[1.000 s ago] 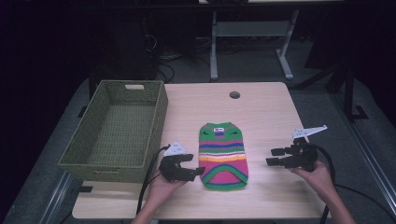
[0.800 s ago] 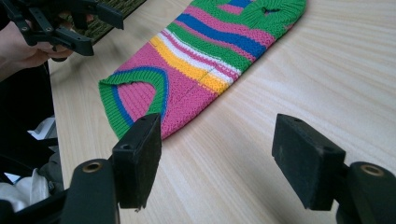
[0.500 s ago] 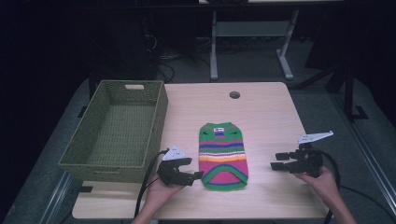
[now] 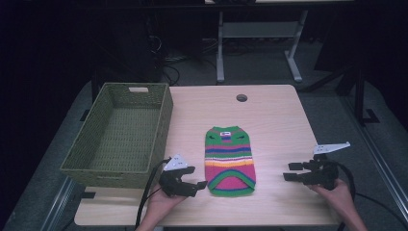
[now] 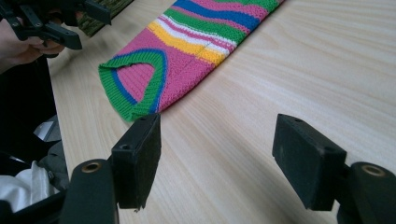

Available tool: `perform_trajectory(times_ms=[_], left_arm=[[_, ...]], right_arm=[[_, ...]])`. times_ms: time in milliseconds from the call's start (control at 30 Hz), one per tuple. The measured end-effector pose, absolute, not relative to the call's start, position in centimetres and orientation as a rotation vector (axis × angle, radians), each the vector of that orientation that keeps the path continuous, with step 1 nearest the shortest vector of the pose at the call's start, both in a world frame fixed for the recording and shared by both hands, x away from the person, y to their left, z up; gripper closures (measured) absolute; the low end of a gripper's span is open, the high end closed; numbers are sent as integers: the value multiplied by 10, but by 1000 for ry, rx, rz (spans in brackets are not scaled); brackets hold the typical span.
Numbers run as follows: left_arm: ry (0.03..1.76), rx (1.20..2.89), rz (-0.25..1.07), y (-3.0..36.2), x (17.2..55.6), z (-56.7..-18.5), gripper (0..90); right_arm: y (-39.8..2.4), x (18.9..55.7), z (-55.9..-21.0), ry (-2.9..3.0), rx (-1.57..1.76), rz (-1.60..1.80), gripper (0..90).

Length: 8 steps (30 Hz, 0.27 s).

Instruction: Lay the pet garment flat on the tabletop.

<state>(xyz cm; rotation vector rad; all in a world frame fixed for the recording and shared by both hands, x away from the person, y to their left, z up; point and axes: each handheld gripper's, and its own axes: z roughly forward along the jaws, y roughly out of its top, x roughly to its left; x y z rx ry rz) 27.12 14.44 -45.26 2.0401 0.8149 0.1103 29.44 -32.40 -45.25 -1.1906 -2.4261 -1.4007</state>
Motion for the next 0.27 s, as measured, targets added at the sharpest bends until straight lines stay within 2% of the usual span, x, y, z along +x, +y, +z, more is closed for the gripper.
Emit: perform_trajectory(times_ms=[267], left_arm=[[795,2020,105,144,266,-453,238]], right_arm=[[-327,277,-452,-2422,-1196,-1468,304]])
